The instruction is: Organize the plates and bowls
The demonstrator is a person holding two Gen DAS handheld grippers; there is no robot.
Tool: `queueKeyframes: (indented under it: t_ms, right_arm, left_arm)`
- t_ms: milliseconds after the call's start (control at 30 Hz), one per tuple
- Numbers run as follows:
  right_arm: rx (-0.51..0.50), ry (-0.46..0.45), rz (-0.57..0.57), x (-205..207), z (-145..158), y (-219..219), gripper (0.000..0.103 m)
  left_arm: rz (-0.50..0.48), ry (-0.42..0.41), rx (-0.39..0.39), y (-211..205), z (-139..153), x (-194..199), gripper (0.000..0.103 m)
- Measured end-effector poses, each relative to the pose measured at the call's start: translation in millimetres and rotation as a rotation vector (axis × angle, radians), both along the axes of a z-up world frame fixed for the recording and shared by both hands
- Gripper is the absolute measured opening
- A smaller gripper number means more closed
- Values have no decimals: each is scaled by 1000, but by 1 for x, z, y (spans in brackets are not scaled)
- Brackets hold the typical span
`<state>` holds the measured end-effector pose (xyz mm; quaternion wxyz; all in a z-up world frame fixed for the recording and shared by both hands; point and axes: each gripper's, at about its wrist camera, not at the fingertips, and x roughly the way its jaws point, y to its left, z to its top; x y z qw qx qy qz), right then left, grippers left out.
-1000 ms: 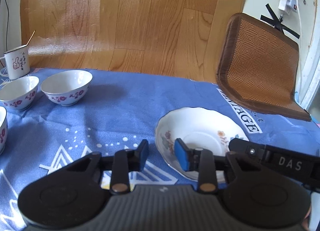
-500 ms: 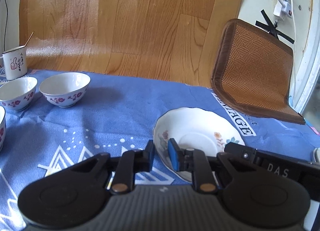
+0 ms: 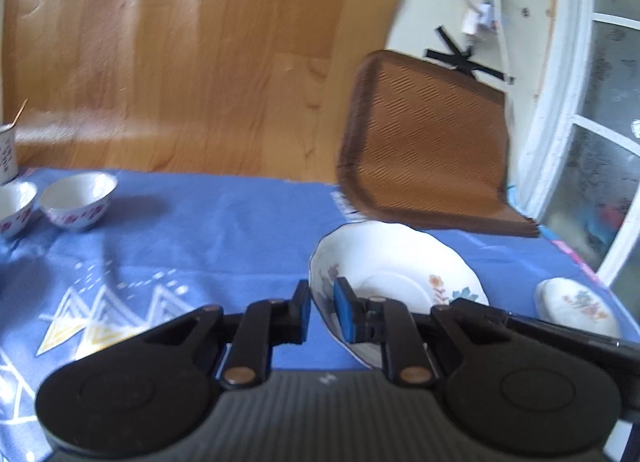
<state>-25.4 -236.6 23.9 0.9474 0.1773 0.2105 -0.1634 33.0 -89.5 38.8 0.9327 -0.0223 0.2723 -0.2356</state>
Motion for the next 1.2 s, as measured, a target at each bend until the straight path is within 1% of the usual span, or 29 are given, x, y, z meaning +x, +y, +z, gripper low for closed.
queueKeyframes:
  t_ms: [67, 167, 333, 500, 600, 633, 700, 767, 867, 1033, 1200]
  right_arm:
    - [-17, -26, -47, -18, 9, -13, 15]
    - [-30, -55, -132, -46, 18, -38, 15]
    - [-24, -66, -271, -87, 17, -82, 15]
    - [-1, -38, -341, -105, 5, -110, 15]
    - [40, -36, -355, -110, -1, -117, 19]
    - [46, -47, -369, -112, -2, -118, 24]
    - [21, -74, -393, -117, 0, -116, 31]
    - [-3, -87, -405, -119, 2, -114, 31]
    - [-32, -119, -403, -119, 7, -107, 31]
    - [-85, -140, -303, -102, 17, -81, 31]
    - [-85, -143, -195, -81, 17, -53, 31]
  left_arm:
    - [-51, -20, -4, -21, 9, -6, 14]
    - [-144, -29, -9, -58, 19, -15, 14]
    - [-279, -41, 16, -127, 21, -35, 14]
    - [-336, 7, 51, -170, 6, -43, 15]
    - [-352, 34, 90, -182, -5, -43, 16]
    - [-351, 26, 105, -182, -8, -45, 17]
    - [-344, -3, 121, -180, -8, -49, 17]
    - [-334, -31, 127, -174, -4, -50, 17]
    - [-308, -41, 130, -161, 3, -46, 18]
    - [-203, -24, 159, -126, 5, -31, 18]
    - [-110, 2, 159, -81, 0, -20, 18]
